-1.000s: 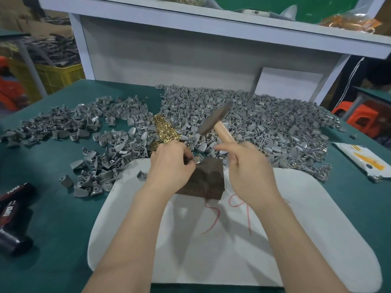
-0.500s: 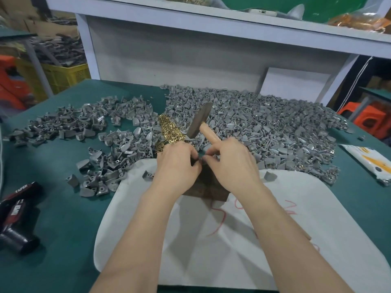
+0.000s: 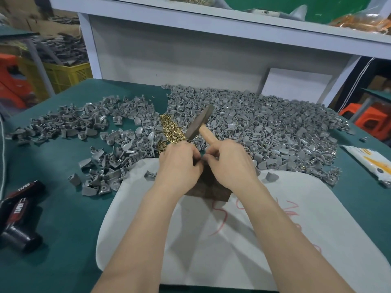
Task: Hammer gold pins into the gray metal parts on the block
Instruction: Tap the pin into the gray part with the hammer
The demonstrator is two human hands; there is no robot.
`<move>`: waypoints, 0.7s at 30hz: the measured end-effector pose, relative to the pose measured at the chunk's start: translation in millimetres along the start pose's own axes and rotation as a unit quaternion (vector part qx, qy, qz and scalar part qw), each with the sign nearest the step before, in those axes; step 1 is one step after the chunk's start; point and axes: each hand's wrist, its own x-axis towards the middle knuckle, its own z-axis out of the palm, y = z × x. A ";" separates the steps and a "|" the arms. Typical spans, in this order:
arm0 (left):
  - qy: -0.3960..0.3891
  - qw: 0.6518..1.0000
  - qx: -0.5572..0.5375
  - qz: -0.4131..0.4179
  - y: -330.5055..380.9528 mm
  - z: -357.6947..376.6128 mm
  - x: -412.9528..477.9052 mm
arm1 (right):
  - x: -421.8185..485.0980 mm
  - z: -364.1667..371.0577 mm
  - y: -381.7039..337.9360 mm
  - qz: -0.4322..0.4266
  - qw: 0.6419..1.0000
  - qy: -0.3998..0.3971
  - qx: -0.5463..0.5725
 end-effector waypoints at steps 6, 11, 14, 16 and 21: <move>0.002 1.000 0.002 0.001 -0.1 0.6 0.3 | 0.0 1.6 0.4 0.018 0.999 -0.001 0.041; 0.004 1.000 0.000 -0.001 0.2 0.6 0.0 | -1.7 2.8 0.4 0.018 0.999 0.008 0.038; 0.005 1.000 0.003 0.000 1.1 0.1 -0.4 | -3.9 4.9 -0.6 0.008 1.000 0.018 0.020; 0.006 1.000 0.003 0.001 1.2 -0.1 -0.9 | -4.7 5.5 -1.0 0.006 1.000 0.019 0.011; 0.004 1.000 0.006 -0.002 1.4 -1.0 -1.7 | -4.8 5.2 -1.3 0.007 1.000 0.021 0.006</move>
